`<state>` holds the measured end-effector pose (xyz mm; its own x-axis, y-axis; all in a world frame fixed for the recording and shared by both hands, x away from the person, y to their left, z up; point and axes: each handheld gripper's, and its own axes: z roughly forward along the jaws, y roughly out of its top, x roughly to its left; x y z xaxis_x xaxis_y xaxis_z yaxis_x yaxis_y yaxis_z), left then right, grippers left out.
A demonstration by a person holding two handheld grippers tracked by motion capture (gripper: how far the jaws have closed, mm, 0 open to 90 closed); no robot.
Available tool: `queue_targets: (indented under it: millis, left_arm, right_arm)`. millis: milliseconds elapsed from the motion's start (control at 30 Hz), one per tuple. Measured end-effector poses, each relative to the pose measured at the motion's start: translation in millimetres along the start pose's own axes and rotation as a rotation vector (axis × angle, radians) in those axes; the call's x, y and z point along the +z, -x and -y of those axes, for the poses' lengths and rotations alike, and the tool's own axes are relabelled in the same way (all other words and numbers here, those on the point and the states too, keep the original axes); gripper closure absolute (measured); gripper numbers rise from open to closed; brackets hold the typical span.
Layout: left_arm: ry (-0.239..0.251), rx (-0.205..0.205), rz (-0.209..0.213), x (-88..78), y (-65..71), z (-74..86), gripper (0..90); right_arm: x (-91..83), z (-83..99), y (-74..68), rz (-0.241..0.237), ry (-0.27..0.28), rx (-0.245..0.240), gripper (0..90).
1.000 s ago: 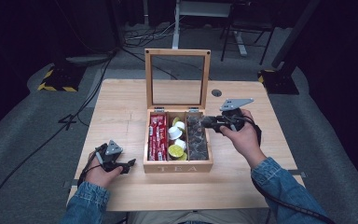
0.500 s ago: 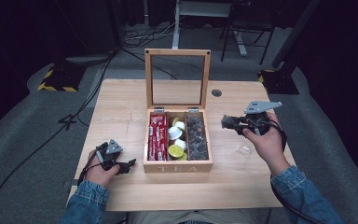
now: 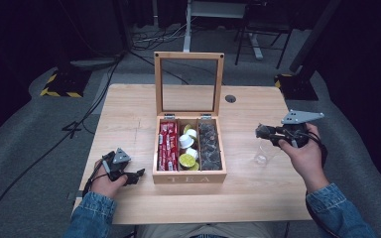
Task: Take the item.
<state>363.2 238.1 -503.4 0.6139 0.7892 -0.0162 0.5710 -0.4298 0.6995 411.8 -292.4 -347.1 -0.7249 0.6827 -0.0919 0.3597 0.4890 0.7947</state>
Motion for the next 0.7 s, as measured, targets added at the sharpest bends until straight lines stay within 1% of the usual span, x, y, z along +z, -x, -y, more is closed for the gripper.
queue_targets:
  millis: [167,500,700]
  left_arm:
    - [0.0,-0.004,-0.003,-0.1,0.6,0.2,22.0]
    - [-0.001,-0.004,-0.005,-0.5,0.7,0.4,22.0]
    - [-0.001,-0.004,-0.005,-0.5,0.6,0.4,22.0]
  right_arm:
    - [-4.7,6.4,5.4,0.034,-0.016,0.001,73.1]
    - [-10.3,20.6,17.2,0.063,-0.037,0.042,73.1]
    - [-9.9,28.5,22.7,0.074,-0.061,0.057,73.0]
